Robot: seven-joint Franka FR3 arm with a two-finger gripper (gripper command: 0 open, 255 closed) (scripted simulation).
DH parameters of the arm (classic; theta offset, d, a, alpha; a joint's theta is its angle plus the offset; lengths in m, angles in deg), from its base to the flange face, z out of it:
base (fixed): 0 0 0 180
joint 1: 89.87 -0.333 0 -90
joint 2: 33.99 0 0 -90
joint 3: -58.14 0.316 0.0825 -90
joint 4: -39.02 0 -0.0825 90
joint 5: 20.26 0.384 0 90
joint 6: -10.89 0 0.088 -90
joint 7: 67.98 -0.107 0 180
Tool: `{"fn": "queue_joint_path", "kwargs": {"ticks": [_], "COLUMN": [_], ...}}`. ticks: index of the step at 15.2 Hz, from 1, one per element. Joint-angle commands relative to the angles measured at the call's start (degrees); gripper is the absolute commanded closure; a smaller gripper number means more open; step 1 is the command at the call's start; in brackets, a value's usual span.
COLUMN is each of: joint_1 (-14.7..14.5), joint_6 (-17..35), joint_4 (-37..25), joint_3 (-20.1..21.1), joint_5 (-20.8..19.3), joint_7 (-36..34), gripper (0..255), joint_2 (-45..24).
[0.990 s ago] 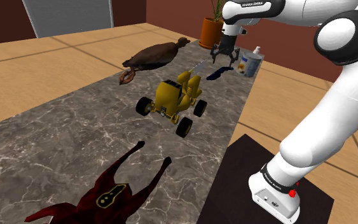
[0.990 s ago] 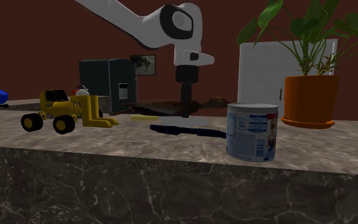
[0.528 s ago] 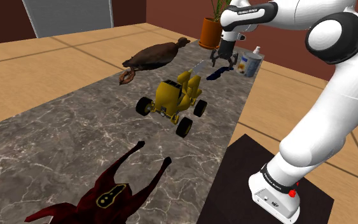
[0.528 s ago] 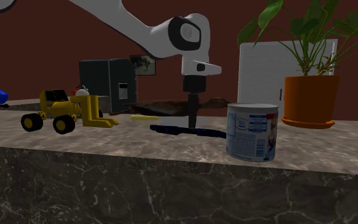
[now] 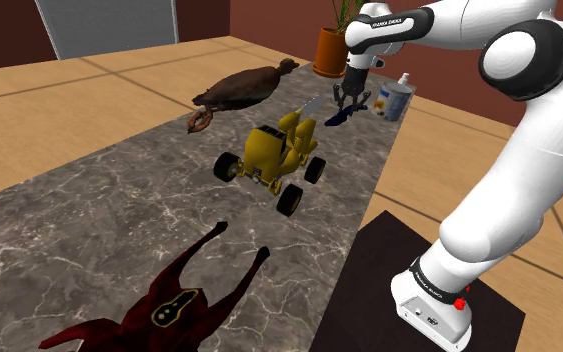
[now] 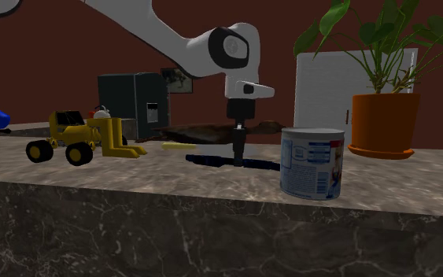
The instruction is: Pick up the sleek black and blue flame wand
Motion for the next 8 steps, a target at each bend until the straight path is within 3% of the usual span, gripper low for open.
{"fn": "queue_joint_path", "kwargs": {"ticks": [1, 8], "joint_1": [0.0, 0.0], "joint_6": [0.0, -1.5], "joint_4": [0.0, -1.2], "joint_3": [0.0, 0.0], "joint_5": [0.0, 0.0], "joint_7": [0.0, 0.0], "gripper": [255, 255], "joint_2": [0.0, 0.3]}}
